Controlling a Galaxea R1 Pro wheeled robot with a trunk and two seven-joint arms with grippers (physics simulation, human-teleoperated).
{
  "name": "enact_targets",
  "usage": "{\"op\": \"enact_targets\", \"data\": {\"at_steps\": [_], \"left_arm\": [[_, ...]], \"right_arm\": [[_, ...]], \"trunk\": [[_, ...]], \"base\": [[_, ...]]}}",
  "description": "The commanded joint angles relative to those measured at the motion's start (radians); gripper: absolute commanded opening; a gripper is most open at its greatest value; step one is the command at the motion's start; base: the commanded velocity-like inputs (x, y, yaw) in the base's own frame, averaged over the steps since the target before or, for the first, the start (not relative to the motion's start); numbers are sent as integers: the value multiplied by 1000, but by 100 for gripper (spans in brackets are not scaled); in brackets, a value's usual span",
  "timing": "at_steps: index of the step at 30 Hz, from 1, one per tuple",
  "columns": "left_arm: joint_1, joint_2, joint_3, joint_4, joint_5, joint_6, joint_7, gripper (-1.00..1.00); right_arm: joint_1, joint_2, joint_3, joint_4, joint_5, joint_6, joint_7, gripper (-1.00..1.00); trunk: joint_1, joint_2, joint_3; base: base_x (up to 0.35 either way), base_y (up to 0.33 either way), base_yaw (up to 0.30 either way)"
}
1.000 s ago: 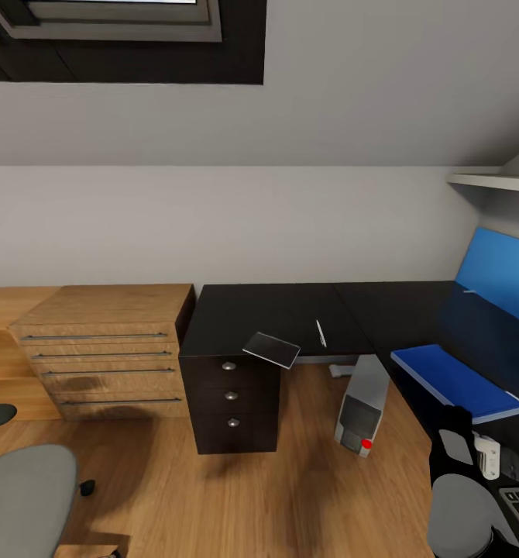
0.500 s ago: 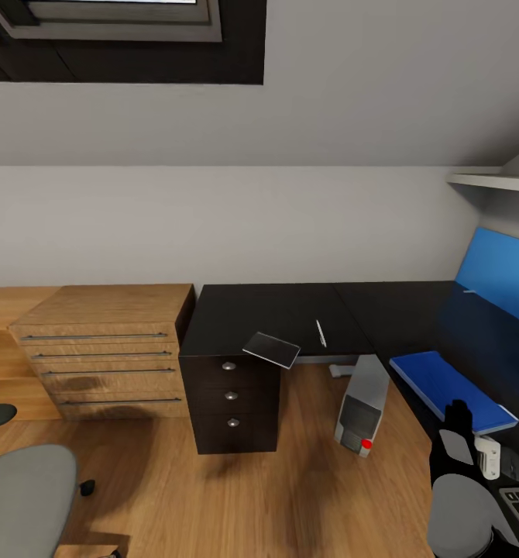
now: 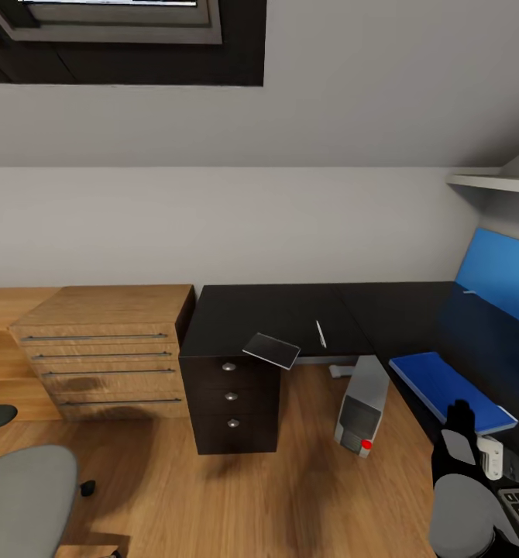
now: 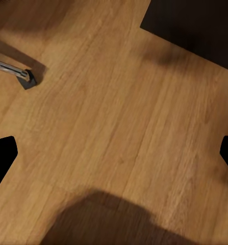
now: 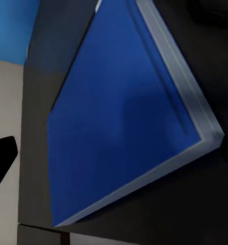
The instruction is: In the bedroom, organize the workspace by keeping the computer under the desk, ensuring the monitor is on the desk, placing the keyboard on the desk next to the monitor, placing the mouse on the desk next to the keyboard, moving the folder from the swivel chair onto the desk next to the mouse, stacking the notebook on top of the folder with the pen on top of the notebook, and positioning the swivel chair next to the desk.
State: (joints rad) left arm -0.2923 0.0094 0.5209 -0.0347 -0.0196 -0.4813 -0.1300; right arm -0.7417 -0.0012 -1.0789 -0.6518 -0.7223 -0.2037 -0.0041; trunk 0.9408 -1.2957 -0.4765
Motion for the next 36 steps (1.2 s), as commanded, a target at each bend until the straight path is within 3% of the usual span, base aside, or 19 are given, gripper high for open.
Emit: {"op": "enact_targets", "data": {"at_steps": [1, 23, 31, 36], "left_arm": [[-1, 0, 8, 1, -2, -2, -7, 100], [-1, 0, 8, 1, -1, -2, -7, 100], [-1, 1, 9, 1, 1, -2, -6, 100], [-1, 0, 8, 1, -1, -2, -6, 100]], "right_arm": [[-1, 0, 1, 0, -10, -3, 0, 100], [-1, -1, 1, 0, -9, -2, 0, 100], [-1, -1, 2, -1, -3, -1, 2, 100], [-1, -1, 3, -14, 2, 41, 3, 100]], "trunk": [[-4, 7, 2], [-88, 161, 71], [-88, 161, 71], [-88, 161, 71]], "base": [[0, 0, 0], [0, 0, 0], [0, 0, 0], [0, 0, 0]]}}
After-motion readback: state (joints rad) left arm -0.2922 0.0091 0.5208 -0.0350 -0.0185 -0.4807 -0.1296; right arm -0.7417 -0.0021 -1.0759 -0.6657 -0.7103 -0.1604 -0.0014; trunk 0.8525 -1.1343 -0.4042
